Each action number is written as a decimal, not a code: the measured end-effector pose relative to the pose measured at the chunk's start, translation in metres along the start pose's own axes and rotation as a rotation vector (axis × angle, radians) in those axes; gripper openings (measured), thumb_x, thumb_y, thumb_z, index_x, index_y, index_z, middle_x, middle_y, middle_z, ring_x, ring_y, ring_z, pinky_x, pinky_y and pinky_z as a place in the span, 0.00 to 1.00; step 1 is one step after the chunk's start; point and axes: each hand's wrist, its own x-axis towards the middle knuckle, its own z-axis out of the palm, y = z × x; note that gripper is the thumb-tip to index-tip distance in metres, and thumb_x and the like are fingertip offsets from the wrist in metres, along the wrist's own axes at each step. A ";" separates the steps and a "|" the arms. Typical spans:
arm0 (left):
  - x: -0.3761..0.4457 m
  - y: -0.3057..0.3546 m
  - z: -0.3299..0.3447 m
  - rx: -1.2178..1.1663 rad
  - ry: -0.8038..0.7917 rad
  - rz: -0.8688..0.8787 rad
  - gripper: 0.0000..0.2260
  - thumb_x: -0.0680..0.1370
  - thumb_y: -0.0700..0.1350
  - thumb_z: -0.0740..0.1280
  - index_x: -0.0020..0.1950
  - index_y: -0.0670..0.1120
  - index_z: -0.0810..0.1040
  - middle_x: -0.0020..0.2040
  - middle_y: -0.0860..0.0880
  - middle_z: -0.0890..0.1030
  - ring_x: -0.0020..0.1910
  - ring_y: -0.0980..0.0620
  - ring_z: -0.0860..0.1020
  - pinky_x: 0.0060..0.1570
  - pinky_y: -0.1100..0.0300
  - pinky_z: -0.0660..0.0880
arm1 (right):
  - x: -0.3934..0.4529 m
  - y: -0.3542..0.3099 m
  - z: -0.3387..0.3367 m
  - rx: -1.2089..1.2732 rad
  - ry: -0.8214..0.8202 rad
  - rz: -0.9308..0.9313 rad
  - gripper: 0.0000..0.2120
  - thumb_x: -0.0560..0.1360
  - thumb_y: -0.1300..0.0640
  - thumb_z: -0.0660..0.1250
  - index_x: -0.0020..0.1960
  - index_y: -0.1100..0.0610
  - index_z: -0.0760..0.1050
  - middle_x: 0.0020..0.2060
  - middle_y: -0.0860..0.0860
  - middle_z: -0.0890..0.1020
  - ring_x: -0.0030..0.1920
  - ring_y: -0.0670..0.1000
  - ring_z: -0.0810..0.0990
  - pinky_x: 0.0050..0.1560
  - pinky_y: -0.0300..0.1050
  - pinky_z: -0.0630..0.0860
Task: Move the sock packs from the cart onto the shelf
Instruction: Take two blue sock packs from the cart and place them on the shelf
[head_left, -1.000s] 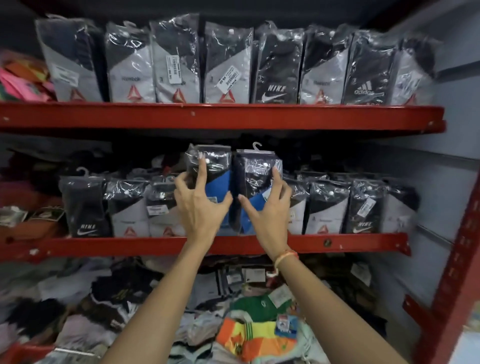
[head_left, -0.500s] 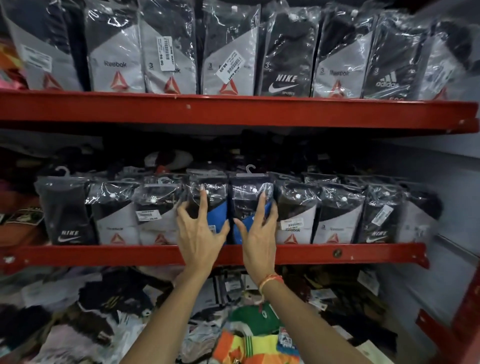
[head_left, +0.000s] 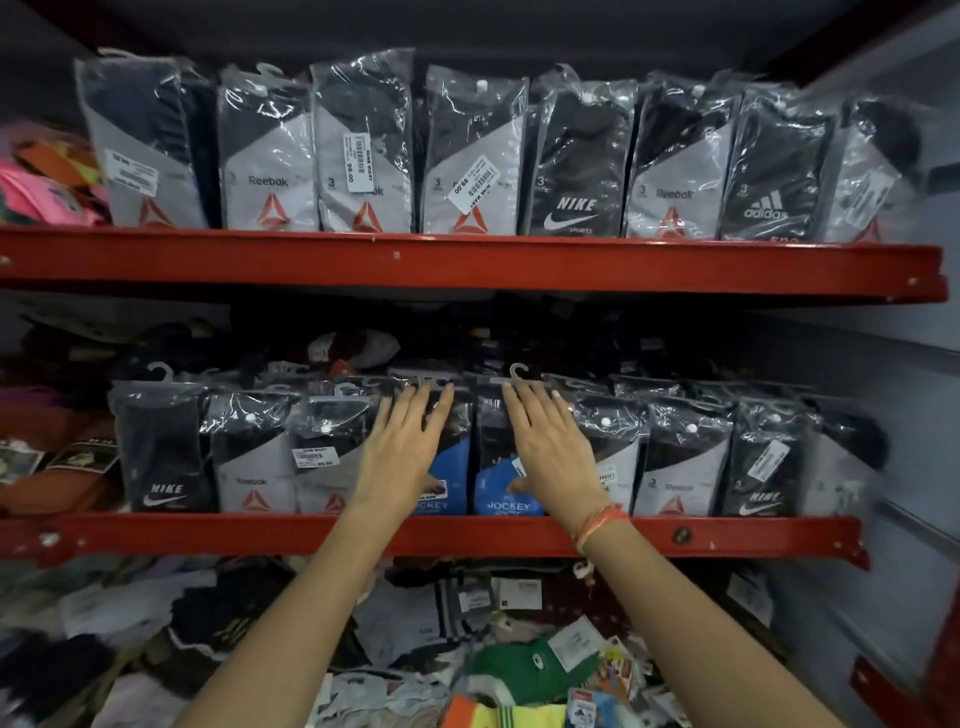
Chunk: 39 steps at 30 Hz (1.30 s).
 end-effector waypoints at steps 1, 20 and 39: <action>-0.004 0.002 0.003 -0.014 0.006 -0.015 0.52 0.62 0.54 0.78 0.78 0.44 0.51 0.75 0.40 0.62 0.75 0.41 0.60 0.74 0.46 0.54 | -0.003 -0.001 0.004 -0.001 0.019 0.003 0.57 0.67 0.48 0.77 0.78 0.62 0.40 0.78 0.59 0.52 0.79 0.58 0.49 0.78 0.53 0.44; 0.042 0.085 -0.014 -0.116 0.072 0.128 0.48 0.69 0.55 0.73 0.77 0.44 0.46 0.76 0.40 0.58 0.75 0.43 0.56 0.75 0.50 0.48 | -0.036 0.102 -0.007 -0.054 -0.032 0.047 0.53 0.65 0.47 0.78 0.78 0.57 0.49 0.74 0.58 0.63 0.76 0.58 0.60 0.79 0.53 0.51; 0.054 0.127 -0.014 -0.212 0.114 0.209 0.43 0.70 0.55 0.72 0.77 0.45 0.52 0.76 0.45 0.60 0.76 0.47 0.57 0.75 0.51 0.42 | -0.048 0.151 -0.018 0.025 -0.150 0.286 0.52 0.62 0.51 0.81 0.75 0.62 0.53 0.72 0.61 0.64 0.76 0.61 0.58 0.76 0.53 0.59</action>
